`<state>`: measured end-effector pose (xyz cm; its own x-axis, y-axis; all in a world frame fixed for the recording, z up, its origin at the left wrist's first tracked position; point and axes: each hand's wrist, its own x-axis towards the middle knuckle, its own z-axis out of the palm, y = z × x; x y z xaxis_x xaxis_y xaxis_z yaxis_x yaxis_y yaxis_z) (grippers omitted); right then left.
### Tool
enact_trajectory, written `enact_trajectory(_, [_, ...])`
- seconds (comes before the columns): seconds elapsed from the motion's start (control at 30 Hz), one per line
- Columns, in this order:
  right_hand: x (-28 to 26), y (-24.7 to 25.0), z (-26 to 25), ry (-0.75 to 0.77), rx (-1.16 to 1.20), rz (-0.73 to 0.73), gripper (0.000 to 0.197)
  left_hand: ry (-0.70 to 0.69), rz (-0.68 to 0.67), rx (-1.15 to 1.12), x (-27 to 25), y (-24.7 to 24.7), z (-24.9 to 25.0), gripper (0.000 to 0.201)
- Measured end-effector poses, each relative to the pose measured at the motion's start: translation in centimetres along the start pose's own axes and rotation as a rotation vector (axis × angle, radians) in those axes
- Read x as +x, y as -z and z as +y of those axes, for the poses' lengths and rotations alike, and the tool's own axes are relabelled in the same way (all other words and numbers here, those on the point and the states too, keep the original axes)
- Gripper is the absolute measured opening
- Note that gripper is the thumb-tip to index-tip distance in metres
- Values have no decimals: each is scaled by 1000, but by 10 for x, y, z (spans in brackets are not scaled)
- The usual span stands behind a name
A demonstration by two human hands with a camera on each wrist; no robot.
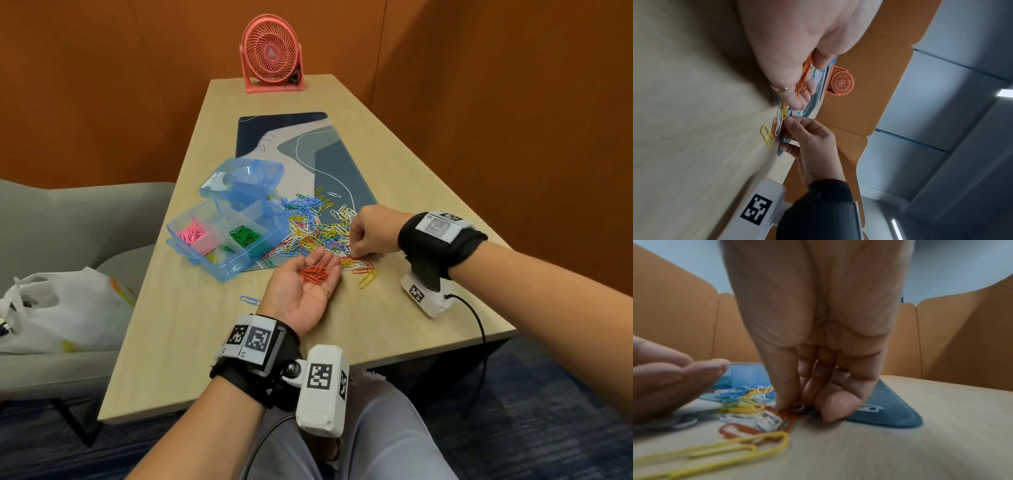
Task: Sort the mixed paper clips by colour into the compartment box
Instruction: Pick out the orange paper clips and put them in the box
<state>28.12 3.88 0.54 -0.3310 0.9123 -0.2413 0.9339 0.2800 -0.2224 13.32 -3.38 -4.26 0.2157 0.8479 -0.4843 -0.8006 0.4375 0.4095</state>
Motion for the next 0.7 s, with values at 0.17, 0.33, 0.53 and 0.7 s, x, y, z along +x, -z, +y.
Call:
enact_trajectory(0.17, [3, 0, 4, -26, -7, -30, 17, -7, 15, 1, 1, 2, 0, 37])
enact_trajectory(0.33, [5, 8, 15, -66, 143, -43, 14, -12, 16, -6, 1, 2, 0, 36])
enact_trajectory(0.53, [3, 11, 26, -115, 448, -71, 16, -10, 11, -15, 1, 2, 0, 36])
enact_trajectory(0.7, [4, 14, 29, -147, 359, 7, 19, -15, 12, -14, 1, 2, 0, 36])
